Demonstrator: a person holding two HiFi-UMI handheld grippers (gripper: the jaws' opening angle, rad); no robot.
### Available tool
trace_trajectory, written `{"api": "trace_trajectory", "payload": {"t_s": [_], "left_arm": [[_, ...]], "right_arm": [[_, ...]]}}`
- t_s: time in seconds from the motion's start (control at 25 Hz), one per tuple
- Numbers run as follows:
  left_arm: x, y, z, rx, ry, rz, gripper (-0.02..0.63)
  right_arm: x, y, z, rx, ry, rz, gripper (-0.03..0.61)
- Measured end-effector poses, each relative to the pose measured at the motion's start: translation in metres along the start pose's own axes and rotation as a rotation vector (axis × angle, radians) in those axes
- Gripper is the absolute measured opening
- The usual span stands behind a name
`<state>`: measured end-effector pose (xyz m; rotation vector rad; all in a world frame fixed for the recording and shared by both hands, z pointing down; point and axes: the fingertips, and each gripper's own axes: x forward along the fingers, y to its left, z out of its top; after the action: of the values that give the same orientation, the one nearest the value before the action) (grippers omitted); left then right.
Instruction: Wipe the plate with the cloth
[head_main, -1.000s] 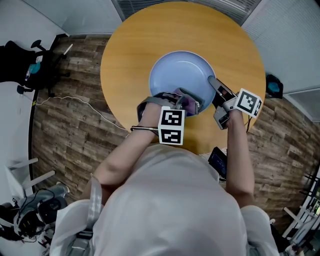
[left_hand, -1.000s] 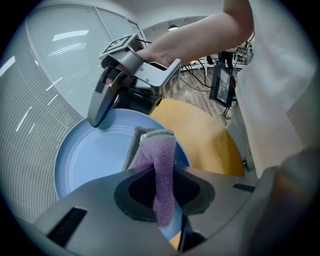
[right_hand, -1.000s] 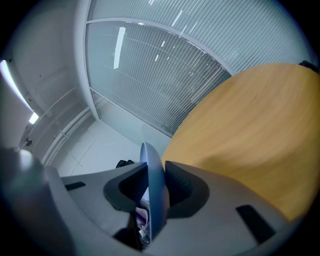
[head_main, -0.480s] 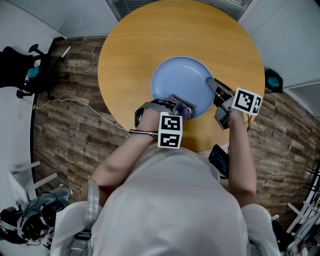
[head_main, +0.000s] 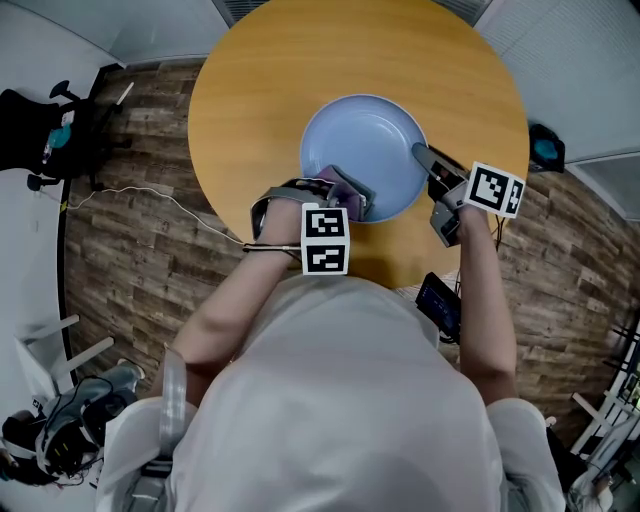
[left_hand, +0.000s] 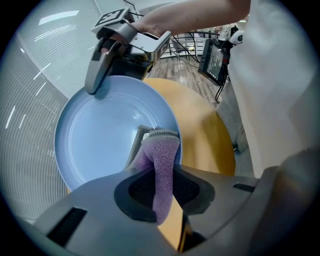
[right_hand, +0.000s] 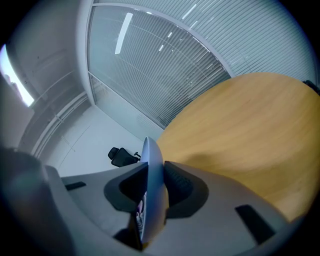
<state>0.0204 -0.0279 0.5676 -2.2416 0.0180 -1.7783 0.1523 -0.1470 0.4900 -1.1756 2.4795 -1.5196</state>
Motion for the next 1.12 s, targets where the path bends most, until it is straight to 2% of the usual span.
{"api": "trace_trajectory", "payload": {"t_s": [0.12, 0.4, 0.6, 0.88, 0.96, 1.12], "left_arm": [[0.001, 0.004, -0.006, -0.050, 0.001, 0.023, 0.071], [-0.002, 0.019, -0.016, -0.114, 0.014, 0.066, 0.071], [-0.005, 0.036, -0.021, -0.225, -0.023, 0.118, 0.071], [-0.018, 0.064, -0.027, -0.376, -0.098, 0.199, 0.071], [-0.023, 0.073, -0.028, -0.400, -0.114, 0.220, 0.071], [-0.035, 0.090, -0.032, -0.423, -0.130, 0.269, 0.071]], "right_arm": [[-0.005, -0.012, -0.006, 0.019, 0.008, -0.042, 0.097], [-0.007, -0.013, -0.009, 0.030, 0.006, -0.019, 0.095], [-0.009, -0.018, -0.010, 0.039, 0.013, -0.052, 0.095], [-0.003, -0.007, -0.014, 0.050, 0.008, 0.000, 0.095], [0.000, -0.002, -0.015, 0.054, 0.007, 0.025, 0.094], [0.003, 0.001, -0.020, 0.059, 0.022, 0.021, 0.091]]}}
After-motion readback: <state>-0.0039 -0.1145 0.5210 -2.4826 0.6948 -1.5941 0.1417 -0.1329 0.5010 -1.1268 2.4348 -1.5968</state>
